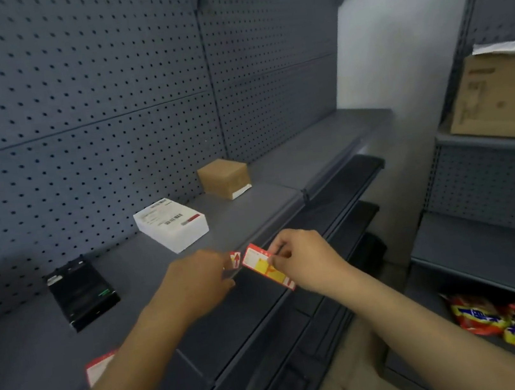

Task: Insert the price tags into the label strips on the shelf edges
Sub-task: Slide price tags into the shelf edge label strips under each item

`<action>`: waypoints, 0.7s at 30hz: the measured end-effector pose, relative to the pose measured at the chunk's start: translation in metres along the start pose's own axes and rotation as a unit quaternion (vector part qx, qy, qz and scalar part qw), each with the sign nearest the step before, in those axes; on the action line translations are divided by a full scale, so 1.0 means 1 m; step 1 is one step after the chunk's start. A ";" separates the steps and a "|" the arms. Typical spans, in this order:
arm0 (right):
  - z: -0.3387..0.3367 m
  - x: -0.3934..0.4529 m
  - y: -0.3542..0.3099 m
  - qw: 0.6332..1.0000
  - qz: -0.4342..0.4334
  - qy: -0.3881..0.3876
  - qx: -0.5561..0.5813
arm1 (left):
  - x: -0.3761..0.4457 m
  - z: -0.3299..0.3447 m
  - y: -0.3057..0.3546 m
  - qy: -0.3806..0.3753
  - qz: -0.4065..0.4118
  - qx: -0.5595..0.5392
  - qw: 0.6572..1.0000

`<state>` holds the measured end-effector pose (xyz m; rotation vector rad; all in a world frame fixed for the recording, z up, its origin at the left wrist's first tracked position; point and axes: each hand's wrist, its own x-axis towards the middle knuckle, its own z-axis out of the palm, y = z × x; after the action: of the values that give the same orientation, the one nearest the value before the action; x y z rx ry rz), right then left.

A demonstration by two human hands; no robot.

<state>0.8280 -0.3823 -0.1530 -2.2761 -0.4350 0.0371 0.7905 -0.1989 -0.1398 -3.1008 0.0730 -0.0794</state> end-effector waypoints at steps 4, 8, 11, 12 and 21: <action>-0.018 0.053 0.024 1.000 0.005 -0.005 -0.011 | 0.061 0.006 0.010 0.003 0.009 -0.010 1.000; -0.041 0.101 0.044 1.000 0.011 -0.011 -0.026 | 0.115 0.004 0.024 -0.015 0.017 -0.004 1.000; -0.056 0.132 0.062 1.000 0.011 -0.013 -0.026 | 0.147 0.005 0.036 -0.026 0.011 -0.008 1.000; -0.060 0.142 0.068 0.999 0.011 -0.019 -0.024 | 0.156 0.007 0.039 -0.032 0.007 -0.007 0.999; -0.075 0.244 0.119 0.992 -0.047 -0.105 -0.051 | 0.216 0.036 0.065 -0.079 -0.084 0.022 0.993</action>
<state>1.1051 -0.4310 -0.1611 -2.3577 -0.6674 0.2121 1.0051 -0.2725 -0.1672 -3.0493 -0.1921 0.1571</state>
